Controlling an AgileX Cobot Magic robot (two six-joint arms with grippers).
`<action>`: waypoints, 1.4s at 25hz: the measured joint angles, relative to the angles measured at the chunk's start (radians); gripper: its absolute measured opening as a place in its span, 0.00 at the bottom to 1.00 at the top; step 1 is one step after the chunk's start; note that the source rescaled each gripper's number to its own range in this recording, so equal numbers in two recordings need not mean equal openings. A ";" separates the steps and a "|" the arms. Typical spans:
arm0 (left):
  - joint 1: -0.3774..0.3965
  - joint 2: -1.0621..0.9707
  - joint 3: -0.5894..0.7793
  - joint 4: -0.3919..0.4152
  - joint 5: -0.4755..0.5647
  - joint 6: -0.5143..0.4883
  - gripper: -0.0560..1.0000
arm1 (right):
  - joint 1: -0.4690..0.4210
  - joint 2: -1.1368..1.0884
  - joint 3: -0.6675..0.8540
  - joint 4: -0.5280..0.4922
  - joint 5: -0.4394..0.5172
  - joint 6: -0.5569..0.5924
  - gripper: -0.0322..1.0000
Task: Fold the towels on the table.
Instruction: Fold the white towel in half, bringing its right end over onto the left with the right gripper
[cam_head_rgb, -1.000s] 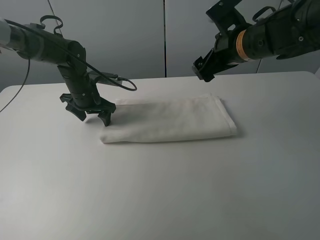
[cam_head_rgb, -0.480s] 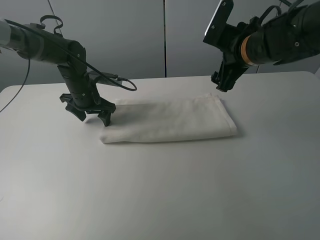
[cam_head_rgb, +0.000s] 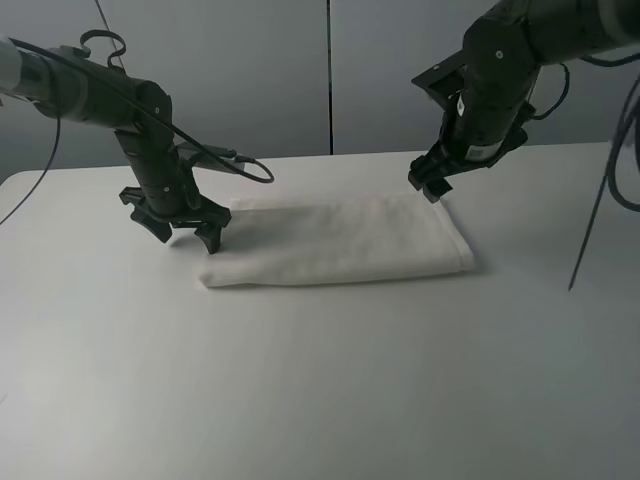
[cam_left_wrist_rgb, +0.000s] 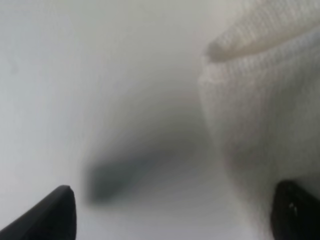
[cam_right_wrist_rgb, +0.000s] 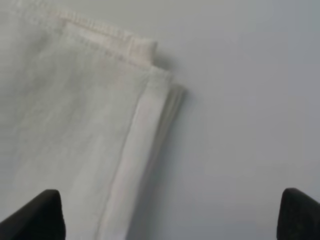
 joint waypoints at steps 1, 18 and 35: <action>0.000 0.000 0.000 0.000 0.002 0.000 1.00 | 0.000 0.030 -0.044 0.022 0.054 0.000 0.91; 0.000 0.000 0.000 0.000 0.010 0.006 1.00 | -0.099 0.199 -0.227 0.365 0.177 -0.100 0.91; 0.000 0.000 0.000 0.000 0.010 0.006 1.00 | -0.099 0.271 -0.228 0.340 0.104 -0.102 0.90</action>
